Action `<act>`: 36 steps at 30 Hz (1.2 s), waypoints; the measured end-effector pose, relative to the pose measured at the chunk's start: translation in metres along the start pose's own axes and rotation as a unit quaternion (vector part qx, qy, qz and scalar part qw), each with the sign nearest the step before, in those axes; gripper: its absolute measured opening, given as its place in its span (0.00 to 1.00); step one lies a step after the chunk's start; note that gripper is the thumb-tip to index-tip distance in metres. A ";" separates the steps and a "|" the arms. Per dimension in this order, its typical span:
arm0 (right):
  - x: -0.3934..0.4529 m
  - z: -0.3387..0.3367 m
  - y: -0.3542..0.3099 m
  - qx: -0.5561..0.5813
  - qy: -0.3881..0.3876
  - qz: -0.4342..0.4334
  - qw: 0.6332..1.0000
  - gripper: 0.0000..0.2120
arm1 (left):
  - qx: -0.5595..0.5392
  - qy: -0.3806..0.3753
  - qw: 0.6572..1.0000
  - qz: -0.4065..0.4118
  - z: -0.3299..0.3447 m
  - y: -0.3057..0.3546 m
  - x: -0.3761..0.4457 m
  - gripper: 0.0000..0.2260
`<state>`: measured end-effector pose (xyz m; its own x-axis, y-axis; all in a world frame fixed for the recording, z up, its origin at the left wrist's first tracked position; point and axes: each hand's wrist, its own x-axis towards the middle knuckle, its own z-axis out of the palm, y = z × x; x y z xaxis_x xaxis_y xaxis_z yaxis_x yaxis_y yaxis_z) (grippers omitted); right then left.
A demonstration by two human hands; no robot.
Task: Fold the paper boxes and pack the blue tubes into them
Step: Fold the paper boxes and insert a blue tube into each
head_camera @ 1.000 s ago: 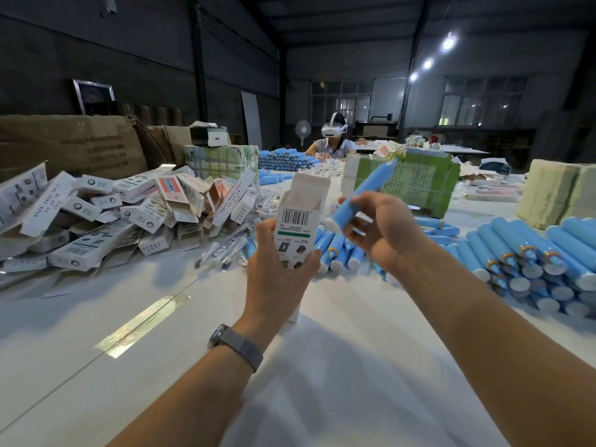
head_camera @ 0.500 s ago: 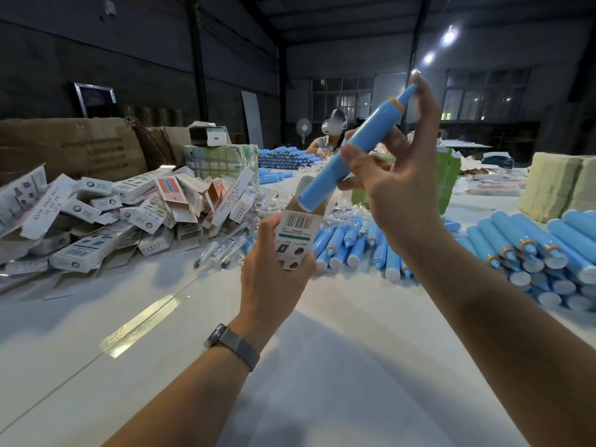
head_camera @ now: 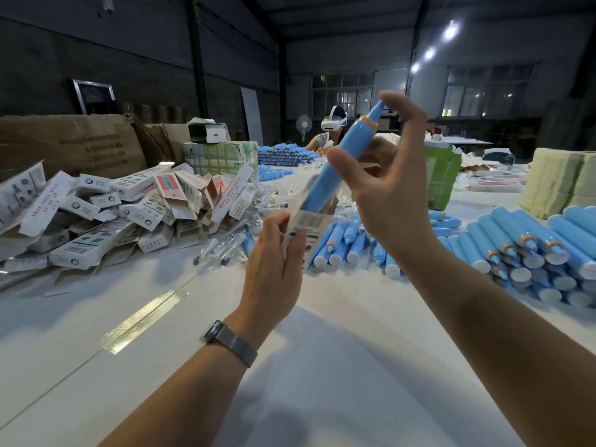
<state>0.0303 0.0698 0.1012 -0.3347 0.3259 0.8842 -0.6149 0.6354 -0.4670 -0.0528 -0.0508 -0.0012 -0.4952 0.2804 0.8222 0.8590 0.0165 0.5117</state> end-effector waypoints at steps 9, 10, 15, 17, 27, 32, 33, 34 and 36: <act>-0.022 0.019 0.011 -0.163 -0.070 -0.109 0.978 0.13 | -0.003 0.041 0.999 -0.004 0.004 -0.004 0.000 0.06; -0.022 0.020 0.011 -0.167 -0.074 -0.125 0.975 0.15 | -0.010 0.048 0.999 -0.014 0.004 -0.004 0.000 0.06; -0.030 0.027 0.015 -0.217 -0.152 -0.109 0.958 0.17 | -0.024 0.082 0.996 -0.031 0.003 -0.009 0.003 0.06; -0.031 0.030 0.018 -0.203 -0.135 -0.114 0.963 0.15 | -0.031 0.102 0.994 -0.037 0.001 -0.010 0.003 0.04; -0.025 0.112 0.100 -0.294 -0.386 0.095 0.869 0.21 | -0.074 0.317 0.939 -0.107 -0.032 -0.019 0.025 0.08; -0.032 0.170 0.115 -0.354 -0.522 0.024 0.775 0.10 | -0.028 0.343 0.934 -0.093 -0.034 -0.024 0.026 0.11; -0.032 0.177 0.118 -0.355 -0.530 0.037 0.769 0.09 | -0.022 0.344 0.934 -0.093 -0.033 -0.026 0.027 0.12; -0.032 0.182 0.119 -0.351 -0.535 0.056 0.767 0.09 | -0.018 0.342 0.935 -0.096 -0.034 -0.027 0.026 0.13; -0.035 0.188 0.124 -0.351 -0.535 0.068 0.765 0.10 | -0.014 0.341 0.934 -0.104 -0.035 -0.028 0.026 0.12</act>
<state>-0.1685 0.0051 0.0102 -0.9858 -0.0977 0.1363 -0.1118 0.9887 -0.1002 -0.0942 -0.0780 0.0144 -0.6272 -0.4031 0.6665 0.7355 -0.0248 0.6771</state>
